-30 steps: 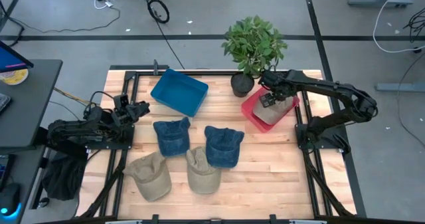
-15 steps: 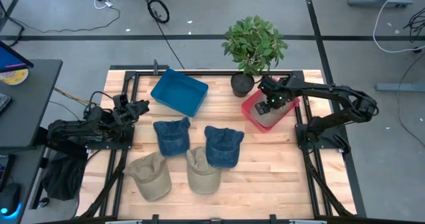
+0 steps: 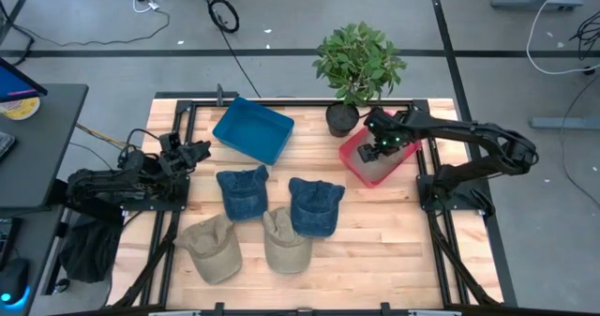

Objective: Pick & Place hat
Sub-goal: Put the right brown cap into the red bin, then put the left brown cap into the red bin

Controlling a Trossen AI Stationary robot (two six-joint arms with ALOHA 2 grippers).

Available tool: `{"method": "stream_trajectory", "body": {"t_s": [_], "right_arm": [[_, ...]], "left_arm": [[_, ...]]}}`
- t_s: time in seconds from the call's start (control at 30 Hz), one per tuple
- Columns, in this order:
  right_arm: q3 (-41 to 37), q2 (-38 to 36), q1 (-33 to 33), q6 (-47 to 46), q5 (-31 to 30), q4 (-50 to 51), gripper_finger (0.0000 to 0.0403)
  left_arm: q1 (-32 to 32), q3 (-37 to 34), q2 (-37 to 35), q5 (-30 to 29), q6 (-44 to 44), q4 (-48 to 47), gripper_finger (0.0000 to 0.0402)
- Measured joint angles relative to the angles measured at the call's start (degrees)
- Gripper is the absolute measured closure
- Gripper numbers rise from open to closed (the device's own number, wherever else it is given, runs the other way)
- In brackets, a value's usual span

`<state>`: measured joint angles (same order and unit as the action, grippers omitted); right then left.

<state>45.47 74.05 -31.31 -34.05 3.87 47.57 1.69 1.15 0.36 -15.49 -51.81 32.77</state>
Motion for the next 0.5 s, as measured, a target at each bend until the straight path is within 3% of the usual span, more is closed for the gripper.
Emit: {"method": "stream_trajectory", "body": {"t_s": [0.3, 0.5], "right_arm": [[0.00, -7.35, 0.00, -3.50, -6.40, 1.35, 0.0152], [0.00, -13.26, 0.00, -7.77, -7.97, -3.34, 0.0152]], "left_arm": [[0.00, 0.00, 0.00, 0.00, 0.04, 0.00, 0.0399], [0.01, 0.00, 0.00, 0.00, 0.10, -0.02, 0.0399]]}}
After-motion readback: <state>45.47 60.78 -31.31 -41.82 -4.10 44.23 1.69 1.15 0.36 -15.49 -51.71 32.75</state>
